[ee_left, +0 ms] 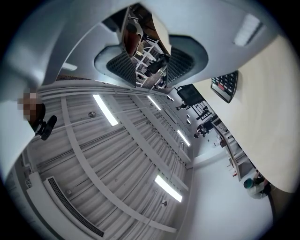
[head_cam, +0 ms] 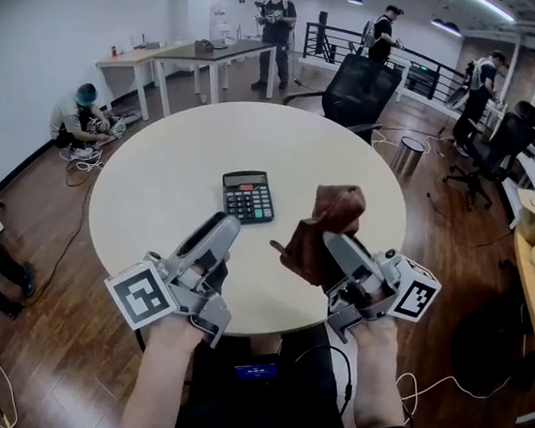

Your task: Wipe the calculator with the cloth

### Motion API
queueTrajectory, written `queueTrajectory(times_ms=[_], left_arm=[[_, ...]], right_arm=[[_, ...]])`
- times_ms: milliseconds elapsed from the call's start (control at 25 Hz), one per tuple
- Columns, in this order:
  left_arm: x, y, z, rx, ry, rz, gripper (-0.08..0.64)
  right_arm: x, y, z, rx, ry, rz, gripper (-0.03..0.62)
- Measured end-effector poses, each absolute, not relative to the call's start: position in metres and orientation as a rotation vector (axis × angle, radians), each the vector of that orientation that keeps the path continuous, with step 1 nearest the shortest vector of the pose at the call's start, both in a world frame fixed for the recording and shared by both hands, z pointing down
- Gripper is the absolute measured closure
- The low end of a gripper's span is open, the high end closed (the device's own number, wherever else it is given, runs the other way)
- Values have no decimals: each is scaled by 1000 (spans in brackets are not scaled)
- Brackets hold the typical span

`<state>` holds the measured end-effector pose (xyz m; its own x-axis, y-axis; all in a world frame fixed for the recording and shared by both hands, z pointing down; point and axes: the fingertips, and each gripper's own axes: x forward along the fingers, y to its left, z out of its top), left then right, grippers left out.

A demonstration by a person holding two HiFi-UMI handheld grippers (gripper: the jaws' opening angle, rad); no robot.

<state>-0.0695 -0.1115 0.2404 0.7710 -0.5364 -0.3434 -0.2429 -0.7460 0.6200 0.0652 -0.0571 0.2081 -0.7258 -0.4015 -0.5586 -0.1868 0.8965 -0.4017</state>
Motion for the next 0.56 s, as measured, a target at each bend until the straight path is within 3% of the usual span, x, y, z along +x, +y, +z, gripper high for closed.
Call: queueTrajectory(times_ms=[560], left_arm=[[-71, -112, 240, 2378, -585, -724, 371]], right_arm=[[70, -53, 207, -430, 2385, -404, 508]])
